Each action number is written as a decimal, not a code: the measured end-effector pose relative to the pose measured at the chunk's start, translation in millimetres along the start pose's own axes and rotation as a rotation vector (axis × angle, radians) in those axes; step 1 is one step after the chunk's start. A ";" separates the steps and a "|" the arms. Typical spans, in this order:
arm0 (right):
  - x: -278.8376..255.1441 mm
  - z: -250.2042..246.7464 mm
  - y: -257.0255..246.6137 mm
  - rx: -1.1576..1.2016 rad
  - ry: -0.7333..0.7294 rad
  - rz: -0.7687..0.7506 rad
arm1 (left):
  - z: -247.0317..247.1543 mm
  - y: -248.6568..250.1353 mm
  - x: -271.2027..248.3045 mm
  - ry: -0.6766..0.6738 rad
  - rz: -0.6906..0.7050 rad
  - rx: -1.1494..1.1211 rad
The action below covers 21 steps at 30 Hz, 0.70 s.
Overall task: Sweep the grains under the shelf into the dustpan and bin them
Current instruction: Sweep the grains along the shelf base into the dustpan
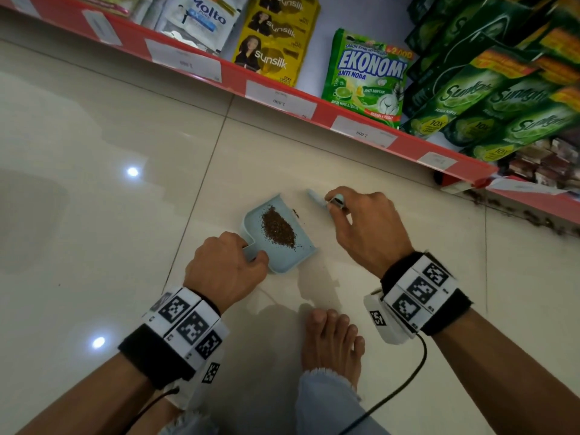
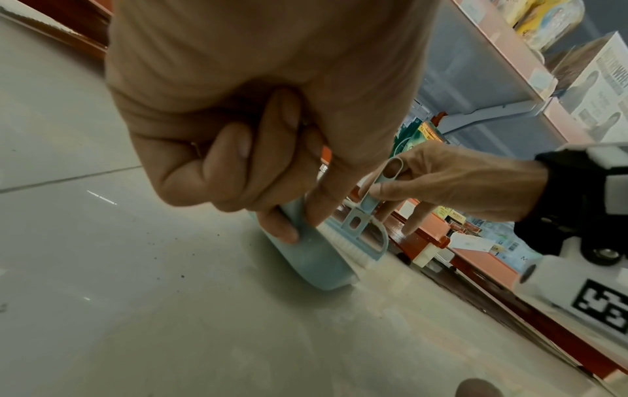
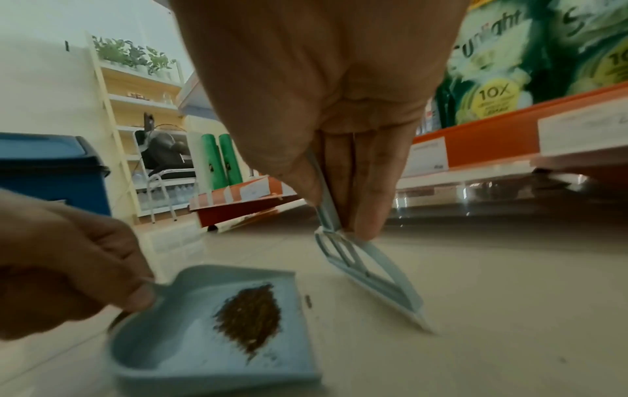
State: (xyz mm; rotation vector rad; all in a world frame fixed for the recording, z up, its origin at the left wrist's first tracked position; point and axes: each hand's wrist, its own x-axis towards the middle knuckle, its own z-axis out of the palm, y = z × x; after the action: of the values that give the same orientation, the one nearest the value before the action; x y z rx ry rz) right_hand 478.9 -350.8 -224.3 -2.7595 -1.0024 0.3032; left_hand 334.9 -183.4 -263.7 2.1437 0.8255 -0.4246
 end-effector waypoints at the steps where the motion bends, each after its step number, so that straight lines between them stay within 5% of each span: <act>1: -3.1 2.6 -4.6 0.044 -0.022 -0.029 | -0.2 -0.4 -0.3 0.001 -0.001 0.006; 5: -8.9 4.1 -17.1 0.330 0.096 -0.039 | -1.1 -2.1 -1.3 0.003 -0.010 0.033; 8: -8.3 1.7 -15.8 0.213 0.227 -0.041 | -1.6 -2.9 -2.3 0.005 -0.005 0.039; 12: -7.1 4.2 -11.6 0.022 0.124 0.023 | -2.1 -3.3 -4.0 0.016 -0.003 0.046; 15: -10.2 7.5 -17.8 0.175 0.018 -0.016 | -2.4 -3.9 -4.1 0.021 -0.003 0.055; 18: -10.5 5.8 -25.1 0.358 0.120 -0.024 | -2.6 -4.9 -4.2 0.026 -0.006 0.058; 21: -6.0 3.3 -21.3 0.236 0.206 0.001 | -2.6 -6.6 -4.7 0.030 -0.005 0.057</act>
State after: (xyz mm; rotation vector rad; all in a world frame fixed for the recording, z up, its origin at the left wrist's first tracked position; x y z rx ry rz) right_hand 460.6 -338.3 -221.5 -2.5175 -0.8535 0.1246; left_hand 327.1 -180.3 -263.1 2.2059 0.8444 -0.4240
